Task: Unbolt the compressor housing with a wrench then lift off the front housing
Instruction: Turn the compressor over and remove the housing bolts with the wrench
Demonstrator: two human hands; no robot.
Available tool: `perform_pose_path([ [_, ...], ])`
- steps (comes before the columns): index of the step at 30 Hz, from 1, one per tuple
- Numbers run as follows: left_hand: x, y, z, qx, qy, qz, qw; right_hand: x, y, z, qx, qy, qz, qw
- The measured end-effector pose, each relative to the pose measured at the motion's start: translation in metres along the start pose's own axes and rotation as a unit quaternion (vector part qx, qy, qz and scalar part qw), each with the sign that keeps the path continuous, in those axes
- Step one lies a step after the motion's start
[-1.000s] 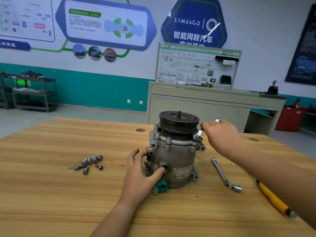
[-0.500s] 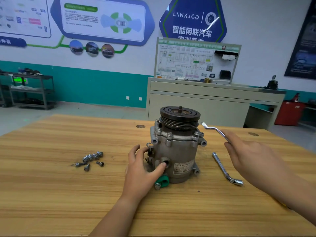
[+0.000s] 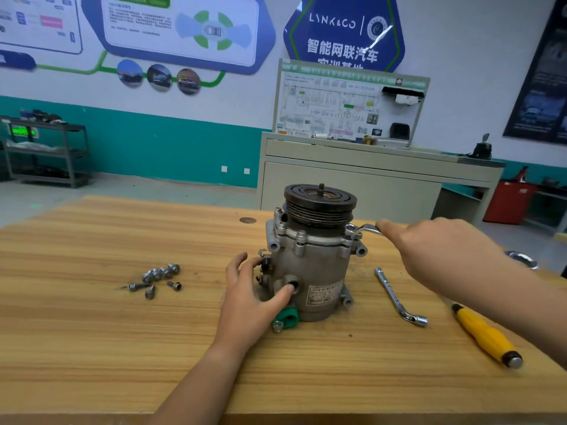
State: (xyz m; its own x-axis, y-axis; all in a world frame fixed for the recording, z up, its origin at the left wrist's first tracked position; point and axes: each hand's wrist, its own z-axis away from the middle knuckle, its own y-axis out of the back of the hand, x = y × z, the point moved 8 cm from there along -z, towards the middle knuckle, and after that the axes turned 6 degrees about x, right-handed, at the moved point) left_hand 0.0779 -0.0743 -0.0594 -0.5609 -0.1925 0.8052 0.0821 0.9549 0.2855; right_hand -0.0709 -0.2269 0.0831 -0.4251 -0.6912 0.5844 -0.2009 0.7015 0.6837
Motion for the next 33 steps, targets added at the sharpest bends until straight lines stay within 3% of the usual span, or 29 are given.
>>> perform_pose_path([
  [10, 0.001, -0.002, 0.000, -0.004, -0.003, 0.019, 1.000, -0.018, 0.014, -0.006, -0.055, 0.068, 0.030, 0.996],
  [17, -0.001, -0.002, -0.001, 0.000, -0.010, 0.022, 1.000, 0.013, -0.017, -0.021, -0.063, 0.030, 0.018, 0.997],
  [21, -0.004, -0.004, -0.002, -0.002, -0.010, 0.028, 1.000, 0.009, -0.033, -0.048, -0.027, 0.005, 0.017, 0.999],
  [27, -0.006, -0.004, -0.002, 0.003, -0.011, 0.029, 0.999, -0.006, -0.041, -0.075, 0.072, -0.004, -0.045, 0.996],
  [29, -0.006, -0.004, -0.002, 0.006, -0.015, 0.028, 0.999, 0.005, -0.039, -0.067, 0.099, -0.047, -0.099, 0.989],
  [33, -0.005, -0.005, -0.003, 0.003, -0.014, 0.023, 1.000, 0.036, -0.034, -0.034, 0.149, -0.161, -0.298, 0.929],
])
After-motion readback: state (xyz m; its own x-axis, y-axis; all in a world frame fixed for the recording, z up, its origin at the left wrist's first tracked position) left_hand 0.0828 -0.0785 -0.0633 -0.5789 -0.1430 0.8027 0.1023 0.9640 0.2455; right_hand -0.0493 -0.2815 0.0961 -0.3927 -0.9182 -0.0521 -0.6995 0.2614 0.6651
